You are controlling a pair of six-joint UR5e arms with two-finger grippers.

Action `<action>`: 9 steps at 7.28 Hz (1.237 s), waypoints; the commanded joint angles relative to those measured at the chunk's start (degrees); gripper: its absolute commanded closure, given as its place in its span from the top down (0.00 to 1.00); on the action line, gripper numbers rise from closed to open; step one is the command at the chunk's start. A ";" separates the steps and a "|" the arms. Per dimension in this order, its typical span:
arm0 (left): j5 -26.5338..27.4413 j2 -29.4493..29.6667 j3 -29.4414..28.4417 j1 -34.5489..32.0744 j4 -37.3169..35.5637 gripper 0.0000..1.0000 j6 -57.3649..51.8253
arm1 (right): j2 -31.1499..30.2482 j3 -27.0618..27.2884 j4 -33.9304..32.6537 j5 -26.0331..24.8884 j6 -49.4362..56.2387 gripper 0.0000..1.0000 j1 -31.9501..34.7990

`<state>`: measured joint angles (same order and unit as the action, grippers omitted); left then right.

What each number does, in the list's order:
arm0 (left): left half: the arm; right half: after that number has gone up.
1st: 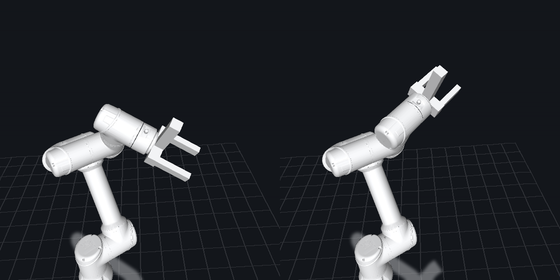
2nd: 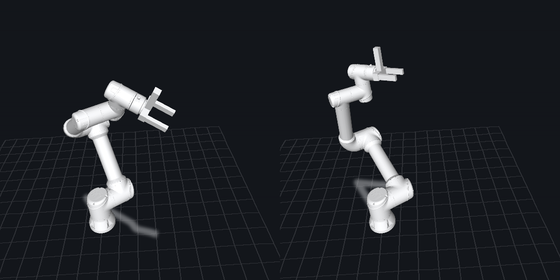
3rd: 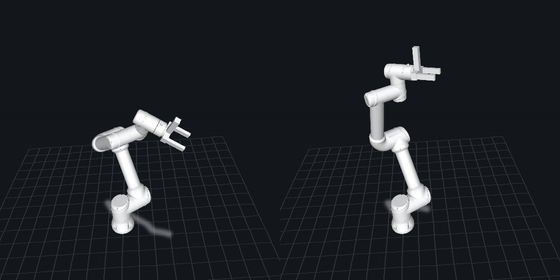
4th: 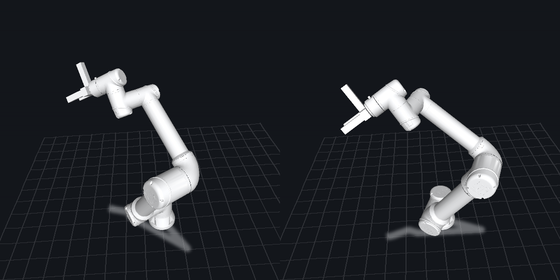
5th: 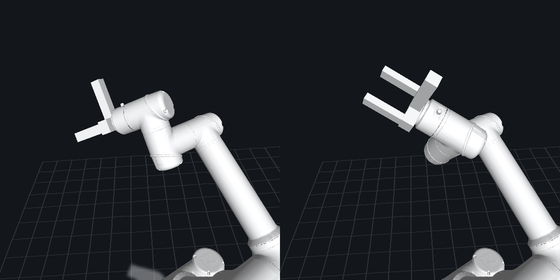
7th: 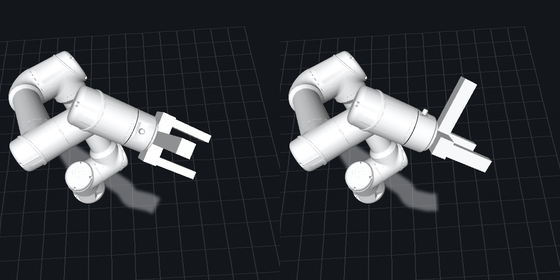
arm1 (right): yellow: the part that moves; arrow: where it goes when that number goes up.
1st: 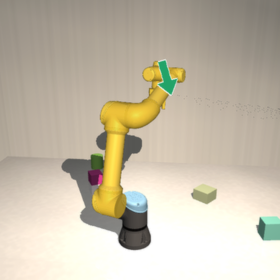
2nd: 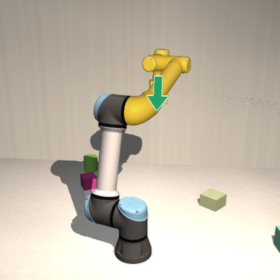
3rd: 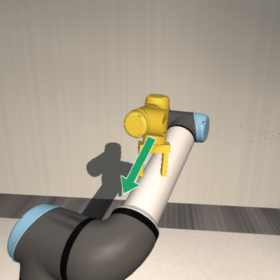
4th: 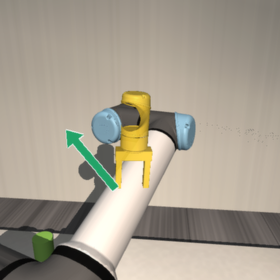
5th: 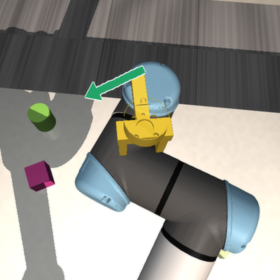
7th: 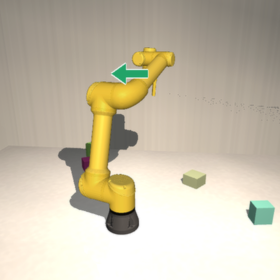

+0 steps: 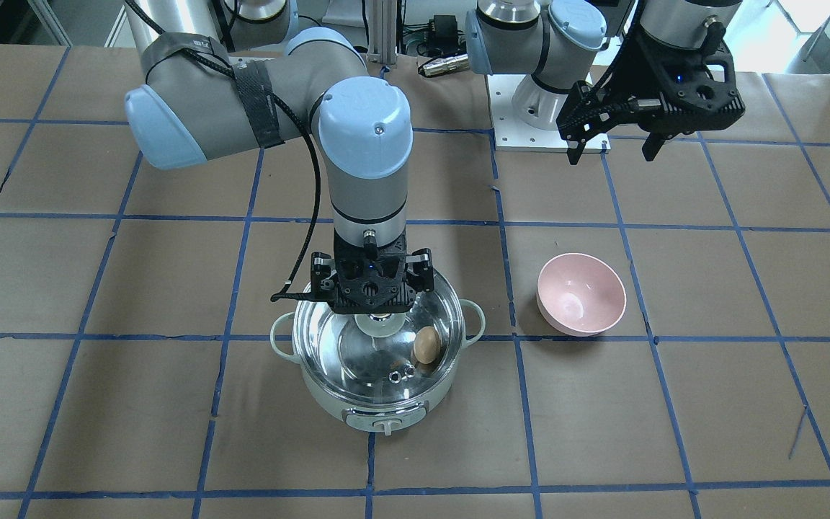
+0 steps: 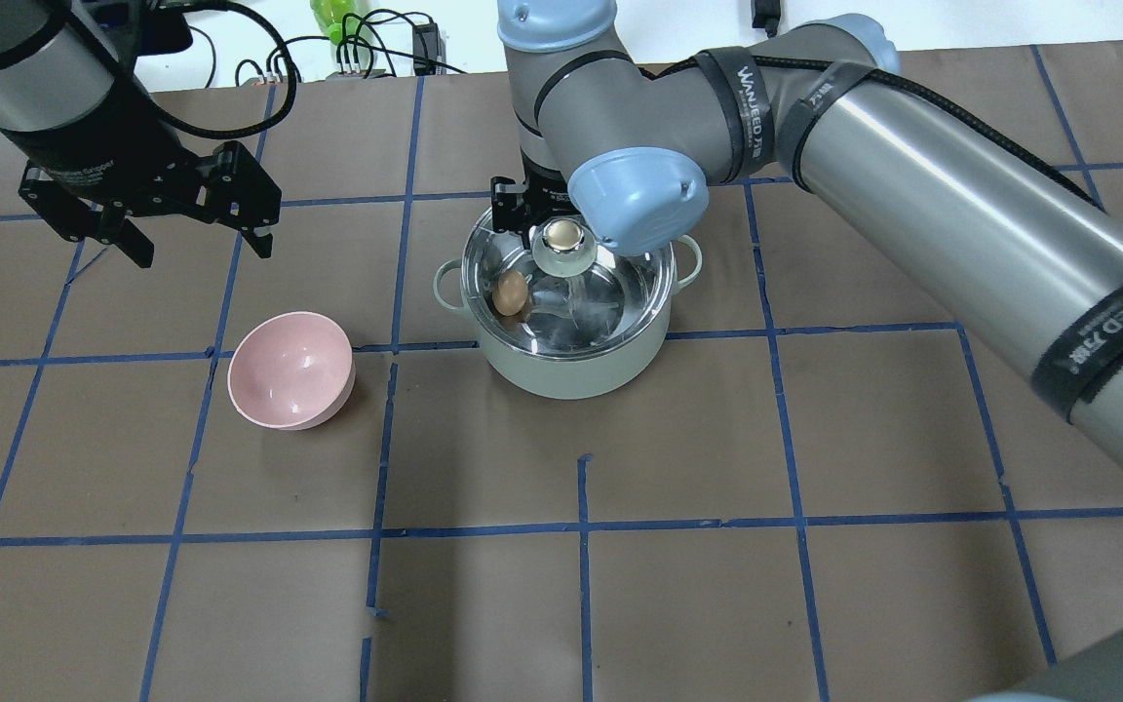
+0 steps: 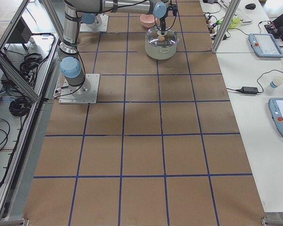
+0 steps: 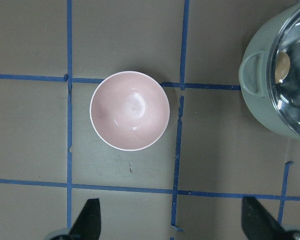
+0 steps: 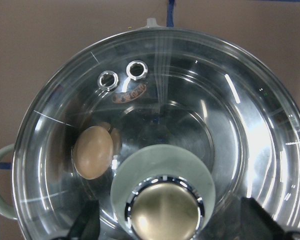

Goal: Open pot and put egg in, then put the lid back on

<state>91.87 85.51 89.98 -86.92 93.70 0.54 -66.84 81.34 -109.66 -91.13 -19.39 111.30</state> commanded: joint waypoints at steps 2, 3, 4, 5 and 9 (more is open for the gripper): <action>0.06 0.01 0.02 0.00 -0.01 1.00 -0.02 | -10.04 0.66 12.58 0.61 6.78 1.00 -9.23; 0.06 0.01 0.02 0.00 -0.01 1.00 -0.02 | -12.15 0.66 15.50 0.52 10.22 1.00 -12.13; 0.06 0.01 0.02 0.00 -0.01 1.00 -0.02 | -14.61 0.75 17.09 0.52 12.51 1.00 -15.47; 0.24 0.01 -0.07 0.00 -0.01 1.00 0.16 | -17.51 1.53 21.81 0.43 16.36 1.00 -18.81; -0.20 0.01 0.46 -0.09 -0.01 1.00 0.42 | -21.05 5.40 22.29 0.70 16.75 1.00 -21.57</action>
<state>91.85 85.52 90.30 -86.99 93.72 0.91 -87.57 86.38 -87.46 -90.46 -2.69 89.97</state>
